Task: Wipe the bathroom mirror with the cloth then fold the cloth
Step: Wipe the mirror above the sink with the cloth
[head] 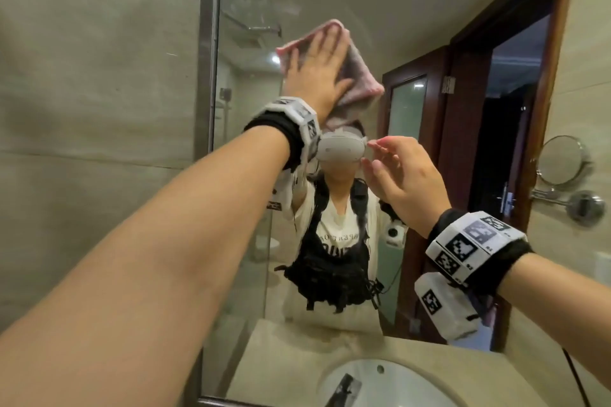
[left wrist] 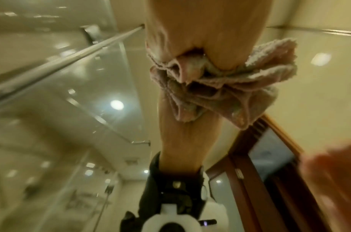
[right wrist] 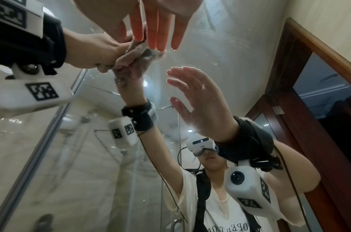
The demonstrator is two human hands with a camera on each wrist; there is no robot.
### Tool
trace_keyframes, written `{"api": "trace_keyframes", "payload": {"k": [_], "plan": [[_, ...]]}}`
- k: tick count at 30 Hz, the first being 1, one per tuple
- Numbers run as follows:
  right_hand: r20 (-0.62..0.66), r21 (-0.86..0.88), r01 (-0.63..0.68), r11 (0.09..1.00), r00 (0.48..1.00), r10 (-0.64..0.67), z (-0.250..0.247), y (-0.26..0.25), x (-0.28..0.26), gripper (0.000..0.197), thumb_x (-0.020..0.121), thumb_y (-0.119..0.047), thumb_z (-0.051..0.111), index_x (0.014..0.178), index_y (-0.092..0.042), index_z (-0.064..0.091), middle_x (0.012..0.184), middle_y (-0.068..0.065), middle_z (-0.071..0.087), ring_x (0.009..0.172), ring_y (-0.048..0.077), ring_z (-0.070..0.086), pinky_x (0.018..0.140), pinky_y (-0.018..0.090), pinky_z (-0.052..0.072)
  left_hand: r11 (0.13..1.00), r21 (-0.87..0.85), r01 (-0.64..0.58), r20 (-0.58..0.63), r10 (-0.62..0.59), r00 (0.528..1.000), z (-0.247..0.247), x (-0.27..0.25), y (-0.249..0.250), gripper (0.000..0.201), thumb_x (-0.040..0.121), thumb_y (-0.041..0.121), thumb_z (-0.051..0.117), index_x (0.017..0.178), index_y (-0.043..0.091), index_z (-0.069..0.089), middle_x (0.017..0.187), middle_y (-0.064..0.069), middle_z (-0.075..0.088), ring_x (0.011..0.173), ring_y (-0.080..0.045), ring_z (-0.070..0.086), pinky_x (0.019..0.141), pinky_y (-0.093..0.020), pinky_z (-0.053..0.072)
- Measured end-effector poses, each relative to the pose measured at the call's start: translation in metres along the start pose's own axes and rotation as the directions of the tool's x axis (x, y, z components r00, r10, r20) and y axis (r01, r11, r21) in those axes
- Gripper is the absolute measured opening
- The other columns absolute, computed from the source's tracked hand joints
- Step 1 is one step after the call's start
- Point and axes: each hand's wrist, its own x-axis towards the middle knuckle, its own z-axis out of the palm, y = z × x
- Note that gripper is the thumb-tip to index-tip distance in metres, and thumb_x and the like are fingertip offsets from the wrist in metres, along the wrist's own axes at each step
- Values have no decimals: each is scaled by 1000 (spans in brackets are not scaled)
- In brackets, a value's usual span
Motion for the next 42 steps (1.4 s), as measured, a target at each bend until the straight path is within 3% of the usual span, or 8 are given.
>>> {"api": "trace_keyframes", "payload": {"k": [5,14,22,25,28,33,37,42], "plan": [[14,6,16,1000,1000,-16,6,1,4,31,89,-23,50,116,-9,56,111,4,58,103,16,53,88,21,39,945,-120,306,-63,-314,947,-20,2,-68,73,97,42,35,149,17,-9,158,-2,-12,146,-20,-8,116,-48,-3],[28,-48,33,998,999,-31,6,-1,10,28,91,-20,54,117,-8,56,112,6,57,105,19,53,88,19,36,913,-114,391,-101,-403,910,-24,4,-69,69,98,38,33,149,10,-4,158,-8,-7,145,-30,-4,117,-51,2],[-31,-79,10,997,999,-12,7,7,12,26,90,-19,52,113,-7,57,110,8,57,101,18,51,85,16,33,983,-20,182,-68,-183,981,-1,-13,-15,68,98,42,29,149,14,-6,158,-5,-8,146,-25,-4,117,-49,0],[-99,-78,24,997,995,-31,7,8,7,24,88,-19,51,106,-5,58,104,10,58,95,16,49,80,13,31,1000,7,27,12,-27,1000,21,-39,22,68,98,43,26,149,16,-10,158,-3,-13,145,-22,-10,116,-47,-4],[-182,-100,30,995,982,-48,1,8,2,19,88,-16,51,100,-3,60,99,12,60,90,19,51,79,17,34,988,33,-150,121,145,982,50,-69,44,67,98,45,22,148,19,-14,157,-1,-18,144,-21,-16,114,-46,-10],[-205,-134,0,991,978,-28,-3,8,-3,22,88,-22,47,94,-5,60,93,11,60,85,24,54,78,20,33,949,121,-291,117,278,953,68,-89,37,66,97,49,22,149,22,-8,158,2,-9,146,-17,-9,117,-45,-6],[-186,-83,15,996,982,-30,4,0,-10,24,88,-23,46,95,-5,60,95,10,60,88,22,53,81,27,40,1000,5,-21,12,21,1000,71,-103,16,66,97,47,24,149,23,-9,158,2,-10,145,-17,-9,115,-42,-11],[-138,-26,34,999,990,-37,18,-7,-19,26,89,-24,45,98,-6,61,99,11,59,93,24,54,82,38,48,972,13,235,-33,-234,972,80,-141,-17,68,97,45,24,149,16,-8,158,-4,-8,146,-21,-8,114,-40,-11]]}}
